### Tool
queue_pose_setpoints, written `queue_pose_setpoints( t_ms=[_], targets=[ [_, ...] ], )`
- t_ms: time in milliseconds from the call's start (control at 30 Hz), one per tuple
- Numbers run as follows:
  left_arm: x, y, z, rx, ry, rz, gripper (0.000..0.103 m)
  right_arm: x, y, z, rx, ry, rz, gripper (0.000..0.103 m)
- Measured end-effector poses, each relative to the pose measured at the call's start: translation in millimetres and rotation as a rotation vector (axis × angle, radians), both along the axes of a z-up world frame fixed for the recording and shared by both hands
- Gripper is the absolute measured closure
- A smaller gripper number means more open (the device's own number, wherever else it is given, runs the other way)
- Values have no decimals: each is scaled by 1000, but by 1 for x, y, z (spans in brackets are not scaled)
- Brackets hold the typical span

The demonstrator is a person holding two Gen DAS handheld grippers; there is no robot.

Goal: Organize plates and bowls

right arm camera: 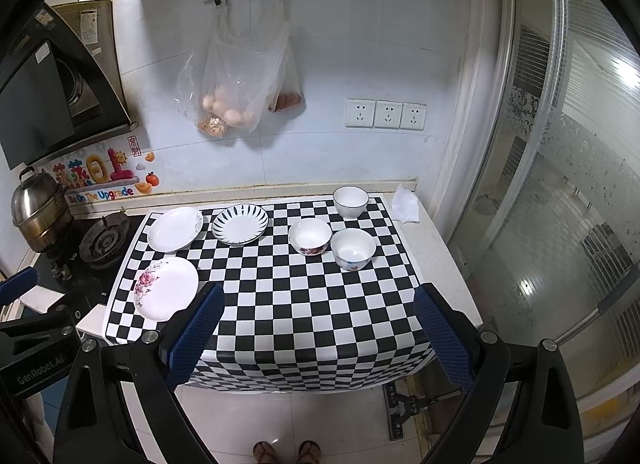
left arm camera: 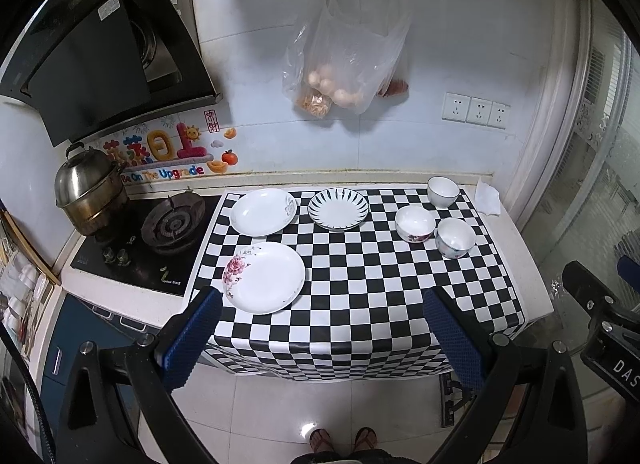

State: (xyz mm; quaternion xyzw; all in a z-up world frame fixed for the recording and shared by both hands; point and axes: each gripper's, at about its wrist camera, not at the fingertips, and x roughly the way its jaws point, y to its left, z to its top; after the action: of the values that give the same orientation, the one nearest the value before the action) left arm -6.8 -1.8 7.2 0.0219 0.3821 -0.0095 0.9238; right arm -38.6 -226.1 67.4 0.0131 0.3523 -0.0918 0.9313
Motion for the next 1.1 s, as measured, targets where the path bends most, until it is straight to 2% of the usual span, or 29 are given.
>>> queue_pose_setpoints(
  t_ms=[667, 933, 1100],
  targets=[
    [-4, 2, 1, 11, -19, 5, 0, 6, 2, 4, 9, -1, 1, 5],
    [-1, 3, 5, 19, -25, 17, 0, 12, -7, 9, 41, -12, 0, 5],
    [14, 13, -2, 18, -18, 49, 0, 28, -18, -11, 95, -20, 42, 5]
  ],
)
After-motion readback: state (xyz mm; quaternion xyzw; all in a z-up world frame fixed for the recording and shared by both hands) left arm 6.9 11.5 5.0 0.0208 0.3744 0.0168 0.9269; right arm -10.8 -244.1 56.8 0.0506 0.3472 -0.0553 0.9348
